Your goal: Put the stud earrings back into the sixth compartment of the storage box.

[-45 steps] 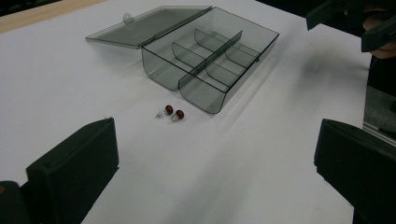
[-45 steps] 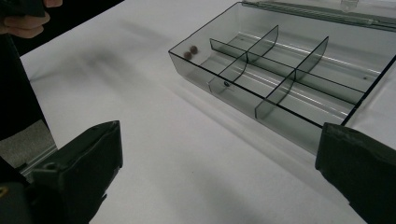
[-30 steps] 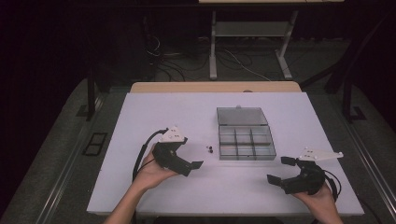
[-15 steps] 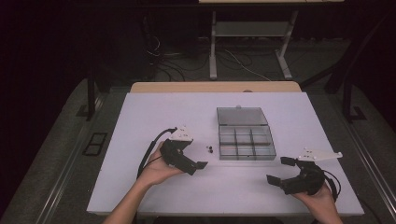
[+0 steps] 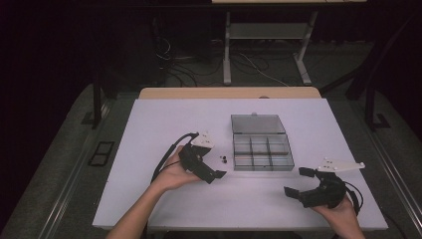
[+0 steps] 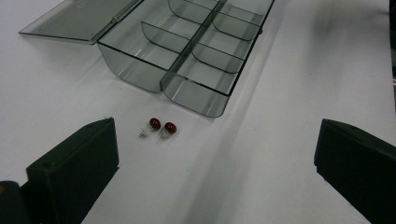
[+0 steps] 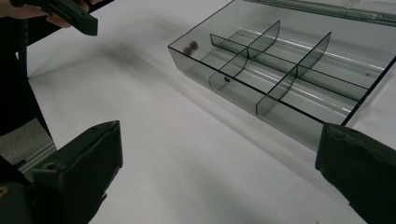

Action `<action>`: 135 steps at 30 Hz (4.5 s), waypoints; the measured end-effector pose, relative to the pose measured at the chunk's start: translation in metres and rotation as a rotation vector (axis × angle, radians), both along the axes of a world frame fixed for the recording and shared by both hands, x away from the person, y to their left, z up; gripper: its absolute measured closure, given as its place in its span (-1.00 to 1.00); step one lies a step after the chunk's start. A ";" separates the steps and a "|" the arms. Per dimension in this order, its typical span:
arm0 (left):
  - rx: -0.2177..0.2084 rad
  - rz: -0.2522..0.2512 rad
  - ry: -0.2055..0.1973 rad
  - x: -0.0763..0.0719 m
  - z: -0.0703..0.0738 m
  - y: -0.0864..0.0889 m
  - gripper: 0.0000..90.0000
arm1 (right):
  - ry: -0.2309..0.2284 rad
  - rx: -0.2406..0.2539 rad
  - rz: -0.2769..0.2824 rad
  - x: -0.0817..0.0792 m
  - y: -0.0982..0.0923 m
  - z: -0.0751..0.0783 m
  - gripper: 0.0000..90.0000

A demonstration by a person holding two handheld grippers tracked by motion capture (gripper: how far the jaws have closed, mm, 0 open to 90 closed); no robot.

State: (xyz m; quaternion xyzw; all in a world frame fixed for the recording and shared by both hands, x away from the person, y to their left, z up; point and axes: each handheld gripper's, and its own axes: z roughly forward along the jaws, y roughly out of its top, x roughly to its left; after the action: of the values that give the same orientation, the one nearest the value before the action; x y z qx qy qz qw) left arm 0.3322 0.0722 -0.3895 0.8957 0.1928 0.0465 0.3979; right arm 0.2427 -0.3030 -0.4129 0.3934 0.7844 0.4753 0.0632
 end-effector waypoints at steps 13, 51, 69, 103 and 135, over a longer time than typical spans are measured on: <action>0.064 -0.105 0.020 0.013 -0.018 -0.014 -0.85 | 0.000 -0.004 0.009 0.000 0.001 -0.001 -0.98; 0.132 -0.170 0.014 0.047 -0.045 -0.030 0.21 | 0.021 -0.037 0.045 0.001 0.004 -0.005 -0.98; 0.149 -0.168 0.004 0.049 -0.050 -0.033 0.55 | 0.021 -0.029 0.037 0.002 0.002 -0.005 -0.98; 0.115 -0.095 0.051 0.061 -0.015 -0.020 0.75 | 0.021 -0.028 0.030 0.003 0.001 -0.005 -0.98; 0.108 -0.181 -0.020 0.085 0.051 -0.082 0.76 | 0.012 -0.022 0.034 0.003 0.001 -0.004 -0.98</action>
State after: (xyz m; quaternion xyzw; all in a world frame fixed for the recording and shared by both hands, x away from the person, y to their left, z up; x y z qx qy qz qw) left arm 0.4172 -0.0093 -0.3381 0.9291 0.1043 0.0295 0.3535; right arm 0.2454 -0.3017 -0.4168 0.3821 0.7965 0.4654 0.0544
